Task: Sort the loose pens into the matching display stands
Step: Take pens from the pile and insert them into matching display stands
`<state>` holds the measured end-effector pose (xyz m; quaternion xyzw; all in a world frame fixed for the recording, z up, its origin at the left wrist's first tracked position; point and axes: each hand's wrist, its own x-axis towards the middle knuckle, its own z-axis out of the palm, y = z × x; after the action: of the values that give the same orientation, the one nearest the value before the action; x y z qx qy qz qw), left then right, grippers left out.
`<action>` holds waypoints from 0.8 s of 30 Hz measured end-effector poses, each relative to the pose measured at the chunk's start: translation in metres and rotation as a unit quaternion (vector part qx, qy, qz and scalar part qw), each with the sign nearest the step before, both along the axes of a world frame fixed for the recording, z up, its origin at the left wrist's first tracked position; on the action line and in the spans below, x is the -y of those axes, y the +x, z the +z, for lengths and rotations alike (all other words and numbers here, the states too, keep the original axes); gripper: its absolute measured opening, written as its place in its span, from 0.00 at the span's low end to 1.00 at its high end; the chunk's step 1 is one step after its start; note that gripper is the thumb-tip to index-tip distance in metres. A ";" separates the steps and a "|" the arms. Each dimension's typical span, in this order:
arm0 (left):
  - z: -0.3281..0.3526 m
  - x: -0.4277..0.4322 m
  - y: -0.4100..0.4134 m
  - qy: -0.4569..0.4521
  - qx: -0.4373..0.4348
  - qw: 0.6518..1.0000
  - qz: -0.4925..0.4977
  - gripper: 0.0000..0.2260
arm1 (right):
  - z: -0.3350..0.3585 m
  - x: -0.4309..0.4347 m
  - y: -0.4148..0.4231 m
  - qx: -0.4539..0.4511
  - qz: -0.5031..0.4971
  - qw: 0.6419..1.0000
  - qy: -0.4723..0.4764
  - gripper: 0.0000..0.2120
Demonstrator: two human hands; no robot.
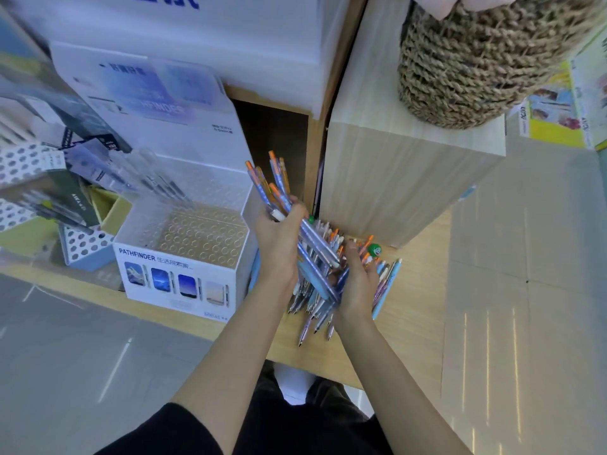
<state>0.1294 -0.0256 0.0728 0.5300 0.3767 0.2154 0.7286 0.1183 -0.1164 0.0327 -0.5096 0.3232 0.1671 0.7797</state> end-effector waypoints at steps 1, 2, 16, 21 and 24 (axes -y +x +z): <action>-0.001 0.001 -0.001 -0.011 0.009 1.000 -0.004 0.12 | 0.001 -0.001 -0.001 -0.006 -0.009 1.000 -0.002 0.24; -0.003 0.003 -0.002 -0.024 0.017 1.000 -0.006 0.11 | -0.003 0.000 -0.001 0.000 -0.016 1.000 0.004 0.23; -0.004 0.000 -0.011 -0.094 0.033 0.995 -0.026 0.06 | -0.009 -0.017 -0.017 0.022 -0.032 0.998 -0.058 0.27; -0.005 -0.003 -0.015 -0.084 -0.002 0.996 -0.025 0.07 | -0.005 -0.035 -0.020 0.068 -0.061 0.995 -0.038 0.17; -0.008 -0.009 -0.018 -0.052 -0.029 0.997 -0.052 0.07 | -0.004 -0.042 -0.019 0.109 0.005 0.993 -0.051 0.13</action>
<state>0.1111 -0.0164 0.0644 0.5167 0.3801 0.1417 0.7539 0.0993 -0.0747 0.0288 -0.5654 0.2416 0.0982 0.7825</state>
